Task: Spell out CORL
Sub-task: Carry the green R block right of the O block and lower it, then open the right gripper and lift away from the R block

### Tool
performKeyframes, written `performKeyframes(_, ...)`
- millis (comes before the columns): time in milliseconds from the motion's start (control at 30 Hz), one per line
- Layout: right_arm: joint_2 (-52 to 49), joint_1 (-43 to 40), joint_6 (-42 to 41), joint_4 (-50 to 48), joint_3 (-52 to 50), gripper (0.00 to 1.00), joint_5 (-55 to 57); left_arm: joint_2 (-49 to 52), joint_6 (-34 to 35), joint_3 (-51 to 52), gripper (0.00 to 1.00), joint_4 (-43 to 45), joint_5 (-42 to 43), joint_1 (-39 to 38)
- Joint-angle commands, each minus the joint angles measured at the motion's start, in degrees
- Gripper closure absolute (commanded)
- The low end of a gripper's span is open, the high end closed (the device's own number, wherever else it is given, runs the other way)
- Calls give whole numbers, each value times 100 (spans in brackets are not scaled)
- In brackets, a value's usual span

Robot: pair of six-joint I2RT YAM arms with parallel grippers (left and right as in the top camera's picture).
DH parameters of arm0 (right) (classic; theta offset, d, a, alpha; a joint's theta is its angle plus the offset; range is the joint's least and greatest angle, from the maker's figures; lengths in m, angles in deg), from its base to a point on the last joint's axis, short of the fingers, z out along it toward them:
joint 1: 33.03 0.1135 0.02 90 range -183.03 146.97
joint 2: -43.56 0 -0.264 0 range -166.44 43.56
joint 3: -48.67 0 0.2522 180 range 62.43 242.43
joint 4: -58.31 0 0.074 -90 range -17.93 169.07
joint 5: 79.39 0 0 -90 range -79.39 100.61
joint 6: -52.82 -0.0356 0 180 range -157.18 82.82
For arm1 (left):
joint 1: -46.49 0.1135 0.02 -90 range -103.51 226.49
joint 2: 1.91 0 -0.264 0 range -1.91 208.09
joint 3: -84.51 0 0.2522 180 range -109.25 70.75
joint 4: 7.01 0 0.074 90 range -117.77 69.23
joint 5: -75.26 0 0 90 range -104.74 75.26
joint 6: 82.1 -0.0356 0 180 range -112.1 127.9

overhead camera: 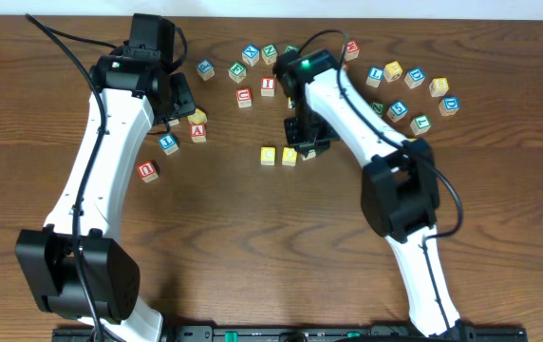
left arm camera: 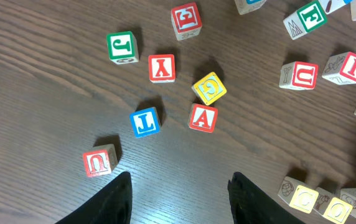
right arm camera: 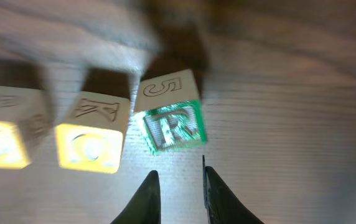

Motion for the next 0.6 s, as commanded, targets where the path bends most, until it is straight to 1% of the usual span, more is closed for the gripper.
performKeyframes(0, 616, -162, 109, -297, 210, 88, 11, 85, 33, -15, 50, -7, -11, 20)
performKeyframes(100, 601, -216, 107, -654, 188, 99, 9, 85, 31, -15, 50, 11, -11, 20)
performKeyframes(167, 516, -219, 105, -800, 149, 99, 4, 85, 31, -15, 51, 28, -11, 20)
performKeyframes(433, -20, -197, 83, -866, 105, 99, -122, 186, 72, -9, 92, 26, 92, 20)
performKeyframes(567, -144, -223, 59, -870, 105, 99, -122, 439, 72, 13, 93, 52, 588, -39)
